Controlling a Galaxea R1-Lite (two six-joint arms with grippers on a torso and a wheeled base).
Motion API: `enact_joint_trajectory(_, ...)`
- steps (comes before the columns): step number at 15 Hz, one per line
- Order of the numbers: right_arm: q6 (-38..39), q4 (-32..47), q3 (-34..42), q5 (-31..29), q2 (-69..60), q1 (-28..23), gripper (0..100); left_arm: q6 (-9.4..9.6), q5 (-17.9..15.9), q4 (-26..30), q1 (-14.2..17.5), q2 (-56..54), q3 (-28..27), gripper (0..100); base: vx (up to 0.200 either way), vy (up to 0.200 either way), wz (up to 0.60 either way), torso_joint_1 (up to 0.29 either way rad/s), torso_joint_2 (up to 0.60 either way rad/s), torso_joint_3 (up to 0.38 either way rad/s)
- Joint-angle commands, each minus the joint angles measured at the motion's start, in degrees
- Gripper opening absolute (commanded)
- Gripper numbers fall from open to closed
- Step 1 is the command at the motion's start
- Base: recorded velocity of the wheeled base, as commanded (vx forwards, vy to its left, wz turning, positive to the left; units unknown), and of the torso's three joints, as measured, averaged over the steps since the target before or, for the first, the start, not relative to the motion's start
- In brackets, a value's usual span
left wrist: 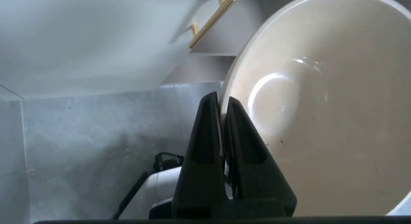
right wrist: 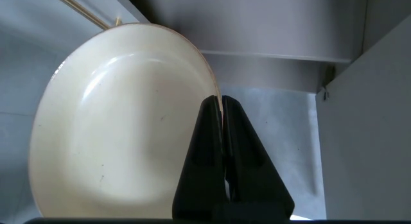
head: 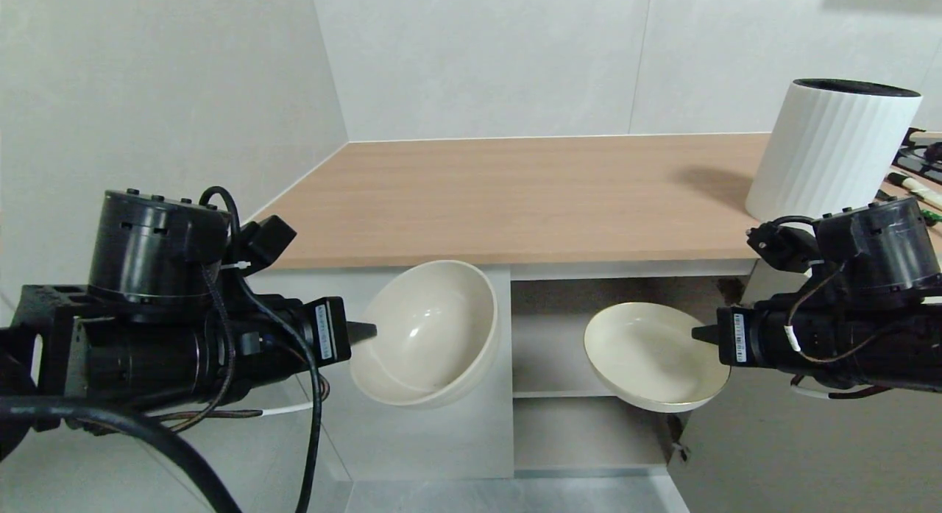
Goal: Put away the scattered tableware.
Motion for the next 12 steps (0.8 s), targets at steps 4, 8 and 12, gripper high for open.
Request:
enact_joint_trajectory(4, 0.0, 0.0, 0.1, 0.0, 0.2, 0.0, 0, -0.07, 0.0, 0.0, 0.0, 0.1, 0.0, 0, 0.000, 0.000, 0.00, -0.007, 0.02, 0.012)
enact_joint_trajectory(8, 0.0, 0.0, 0.0, 0.0, 0.3, 0.0, 0, -0.07, 0.0, 0.0, 0.0, 0.2, 0.0, 0, 0.000, 0.000, 0.00, -0.080, 0.22, 0.141)
enact_joint_trajectory(12, 0.0, -1.0, 0.2, -0.1, 0.9, 0.0, 0, -0.07, 0.0, 0.0, 0.0, 0.5, 0.0, 0, 0.000, 0.000, 0.00, -0.135, 0.44, 0.289)
